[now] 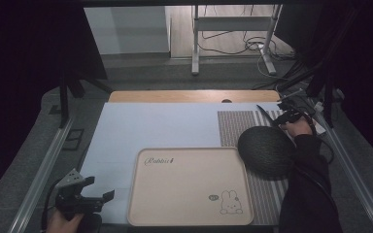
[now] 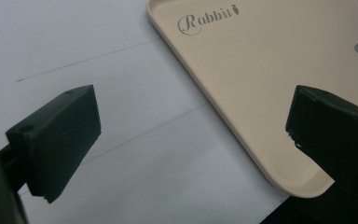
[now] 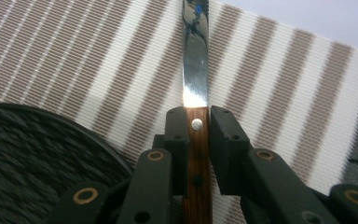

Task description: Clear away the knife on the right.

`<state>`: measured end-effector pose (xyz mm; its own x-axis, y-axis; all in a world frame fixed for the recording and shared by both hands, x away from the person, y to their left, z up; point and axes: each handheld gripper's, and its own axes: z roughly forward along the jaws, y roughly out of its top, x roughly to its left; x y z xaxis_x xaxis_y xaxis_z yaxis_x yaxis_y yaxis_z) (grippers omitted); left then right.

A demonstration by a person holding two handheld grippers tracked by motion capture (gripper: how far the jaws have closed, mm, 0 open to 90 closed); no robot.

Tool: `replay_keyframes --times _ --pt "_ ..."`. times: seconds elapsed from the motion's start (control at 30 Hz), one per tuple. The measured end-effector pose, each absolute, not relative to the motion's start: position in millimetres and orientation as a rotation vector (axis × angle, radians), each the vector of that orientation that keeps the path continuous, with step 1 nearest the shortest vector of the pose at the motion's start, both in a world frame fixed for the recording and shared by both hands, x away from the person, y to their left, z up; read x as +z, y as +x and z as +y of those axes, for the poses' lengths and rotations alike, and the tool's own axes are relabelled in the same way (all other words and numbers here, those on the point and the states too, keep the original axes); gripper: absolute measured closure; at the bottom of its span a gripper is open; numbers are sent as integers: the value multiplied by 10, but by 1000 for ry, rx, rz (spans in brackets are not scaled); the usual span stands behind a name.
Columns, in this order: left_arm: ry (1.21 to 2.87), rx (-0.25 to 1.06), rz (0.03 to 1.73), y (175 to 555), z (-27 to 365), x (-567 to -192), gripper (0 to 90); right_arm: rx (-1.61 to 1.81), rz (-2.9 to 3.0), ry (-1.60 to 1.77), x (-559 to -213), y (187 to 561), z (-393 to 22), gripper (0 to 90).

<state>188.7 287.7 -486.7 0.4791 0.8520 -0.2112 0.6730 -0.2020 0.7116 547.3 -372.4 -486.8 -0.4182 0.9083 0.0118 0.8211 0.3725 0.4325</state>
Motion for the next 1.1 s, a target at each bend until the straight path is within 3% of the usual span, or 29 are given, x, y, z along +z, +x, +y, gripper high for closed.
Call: replay_keyframes --times 0.43,1.1 --pt "1954 291 1265 1891 2874 -4866 32 572 2364 1519 -4607 5322 -3871 772" --pt "1963 299 1257 1888 2863 -4862 32 637 2473 1391 -4498 4899 -3351 771"
